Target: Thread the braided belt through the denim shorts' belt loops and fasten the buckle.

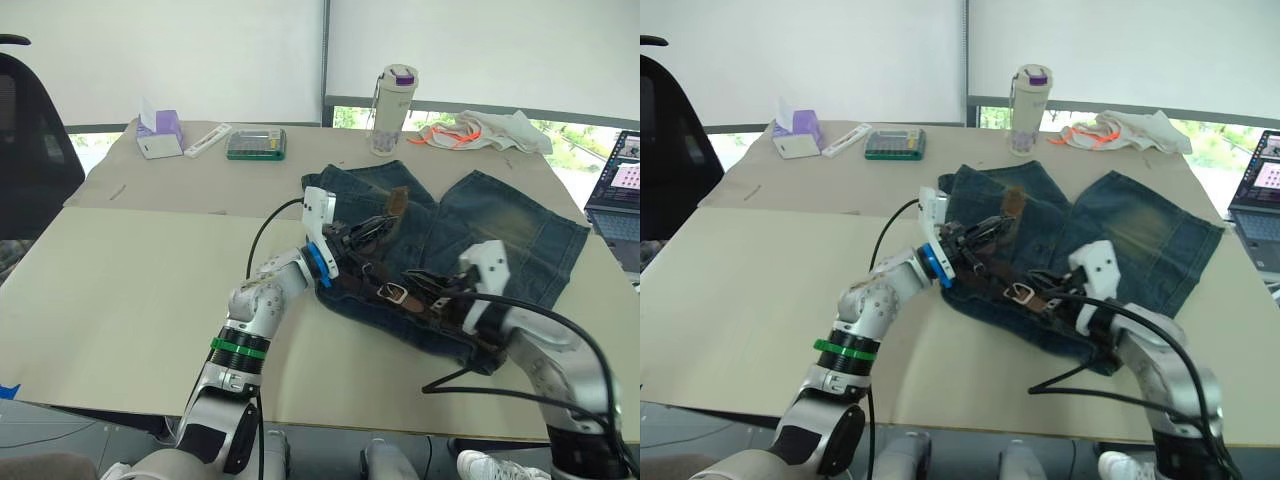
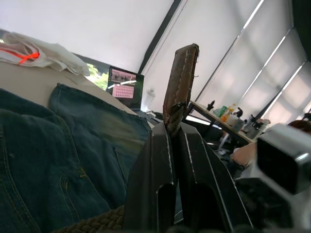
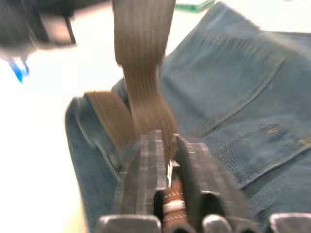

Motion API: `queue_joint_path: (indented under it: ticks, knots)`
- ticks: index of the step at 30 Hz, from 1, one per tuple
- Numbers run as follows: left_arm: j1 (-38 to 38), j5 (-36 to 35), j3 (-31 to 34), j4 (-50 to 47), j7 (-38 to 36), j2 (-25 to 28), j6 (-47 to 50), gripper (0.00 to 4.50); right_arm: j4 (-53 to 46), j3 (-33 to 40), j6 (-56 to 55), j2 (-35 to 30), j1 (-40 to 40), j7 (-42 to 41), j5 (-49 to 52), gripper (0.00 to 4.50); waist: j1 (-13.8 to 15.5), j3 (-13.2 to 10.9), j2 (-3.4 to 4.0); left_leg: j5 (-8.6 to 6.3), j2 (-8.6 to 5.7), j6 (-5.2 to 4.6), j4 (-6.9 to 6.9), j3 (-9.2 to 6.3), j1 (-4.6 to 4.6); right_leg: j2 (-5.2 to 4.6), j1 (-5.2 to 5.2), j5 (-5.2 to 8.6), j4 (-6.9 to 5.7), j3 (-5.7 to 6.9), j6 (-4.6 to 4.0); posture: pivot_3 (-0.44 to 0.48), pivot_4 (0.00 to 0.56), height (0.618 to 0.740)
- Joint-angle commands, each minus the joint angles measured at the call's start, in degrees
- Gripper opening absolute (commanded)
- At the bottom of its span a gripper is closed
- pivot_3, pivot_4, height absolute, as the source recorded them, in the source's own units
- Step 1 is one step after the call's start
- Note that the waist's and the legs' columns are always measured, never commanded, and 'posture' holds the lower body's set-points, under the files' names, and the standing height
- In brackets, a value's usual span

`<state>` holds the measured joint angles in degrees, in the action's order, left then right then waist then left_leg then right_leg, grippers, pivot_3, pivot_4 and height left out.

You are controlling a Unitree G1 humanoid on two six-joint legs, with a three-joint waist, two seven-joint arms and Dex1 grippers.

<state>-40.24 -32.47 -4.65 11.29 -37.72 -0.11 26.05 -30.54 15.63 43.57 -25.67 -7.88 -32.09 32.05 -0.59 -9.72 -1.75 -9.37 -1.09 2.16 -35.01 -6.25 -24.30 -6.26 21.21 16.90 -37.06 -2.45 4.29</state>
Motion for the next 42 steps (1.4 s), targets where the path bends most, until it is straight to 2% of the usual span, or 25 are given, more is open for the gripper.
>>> queue_joint_path:
  ticks: [1, 2, 6, 11, 19, 22, 27, 31, 33, 37, 42]
  knots:
    - [-0.6, 8.9, -5.1, 1.0, 2.5, -1.1, -6.6, 0.0, -8.4, 7.8, 6.2, 5.0, -1.5, 11.9, 11.7, 2.24, -0.1, 0.0, 0.01, 0.0, 0.0, 0.0, 0.0, 0.0, 0.0, 0.0, 0.0, -0.01, 0.0, -0.01, -0.01, 0.0, 0.15, 0.74]
    - [-0.5, 11.9, -6.7, 1.7, 3.3, -1.3, -9.3, 0.0, -9.9, 8.9, 7.9, 7.0, -2.5, 15.9, 14.7, 2.6, -0.1, 0.0, 0.02, 0.0, 0.0, 0.0, -0.01, 0.01, 0.03, 0.0, -0.01, -0.01, -0.02, -0.02, -0.01, 0.0, 0.15, 0.74]
    - [-0.7, 18.3, -8.8, 4.1, 6.0, -2.8, -16.2, 0.0, -12.0, 8.4, 11.5, 11.9, -5.9, 28.3, 21.6, 2.6, -0.3, -0.1, 0.11, 0.01, 0.0, -0.01, 0.02, 0.01, 0.02, 0.0, 0.02, -0.01, -0.04, -0.03, -0.02, 0.0, 0.15, 0.74]
    - [1.0, 24.6, -10.7, 4.9, 10.1, -3.8, -20.9, 0.0, -9.5, 4.8, 12.3, 16.5, -8.8, 39.8, 19.5, 2.6, -0.2, -0.1, 0.17, 0.01, 0.0, -0.01, 0.06, 0.01, 0.01, 0.0, 0.06, -0.01, -0.04, -0.02, -0.01, 0.0, 0.15, 0.74]
    - [2.8, 28.7, -12.4, 5.0, 9.5, -3.6, -27.4, 0.0, -4.4, 3.0, 10.7, 18.6, -12.8, 45.1, 18.8, 2.6, -0.3, -0.1, 0.24, 0.01, 0.0, -0.02, 0.05, 0.01, 0.02, 0.01, 0.08, -0.01, -0.08, -0.02, -0.02, 0.0, 0.15, 0.74]
    - [3.1, 28.6, -12.0, 4.8, 9.1, -3.8, -27.8, 0.0, -4.2, 3.6, 10.1, 18.5, -12.5, 45.4, 19.2, 1.77, -0.3, -0.1, 0.26, 0.01, 0.0, -0.02, 0.06, 0.01, 0.01, 0.01, 0.08, -0.01, -0.08, -0.02, -0.01, 0.0, 0.15, 0.74]
    - [4.3, 27.1, -12.3, 3.7, 6.0, -3.2, -27.3, 0.0, -4.4, 4.0, 9.4, 18.3, -12.2, 45.7, 20.0, 0.05, -0.5, 0.0, 0.28, 0.02, 0.0, -0.03, 0.05, 0.0, 0.03, 0.01, 0.08, -0.01, -0.13, -0.02, -0.01, 0.0, 0.15, 0.74]
    - [5.0, 21.6, -10.4, 2.3, 2.0, -3.8, -23.3, 0.0, -4.7, 4.2, 9.3, 18.2, -12.0, 46.5, 21.1, 0.02, -0.6, 0.0, 0.28, 0.02, 0.0, -0.03, 0.05, 0.01, 0.03, 0.01, 0.08, -0.01, -0.13, -0.02, -0.01, 0.0, 0.15, 0.74]
    - [5.3, 18.6, -9.8, 0.9, -1.2, -3.2, -20.6, 0.76, -4.7, 5.2, 9.2, 18.2, -11.8, 47.2, 22.3, 0.0, -0.6, 0.0, 0.29, 0.02, 0.0, -0.03, 0.05, 0.01, 0.03, 0.01, 0.08, -0.01, -0.13, -0.02, -0.01, 0.0, 0.15, 0.74]
    - [6.1, 14.0, -8.6, -2.0, -7.3, -1.6, -18.1, 1.97, -5.0, 8.6, 9.1, 16.9, -11.2, 48.8, 26.3, 0.0, -0.6, -0.1, 0.32, 0.02, 0.0, -0.03, 0.04, 0.01, 0.01, 0.01, 0.07, -0.01, -0.11, -0.02, -0.01, 0.0, 0.15, 0.74]
    - [3.6, 6.4, -3.7, 0.1, -17.4, 3.3, -14.6, 3.72, -6.0, 16.3, 9.1, 9.9, -6.5, 49.5, 35.0, 0.0, -0.6, -0.1, 0.37, 0.02, 0.01, -0.04, 0.05, 0.01, 0.03, 0.01, 0.07, -0.01, -0.13, -0.02, -0.02, 0.0, 0.15, 0.74]
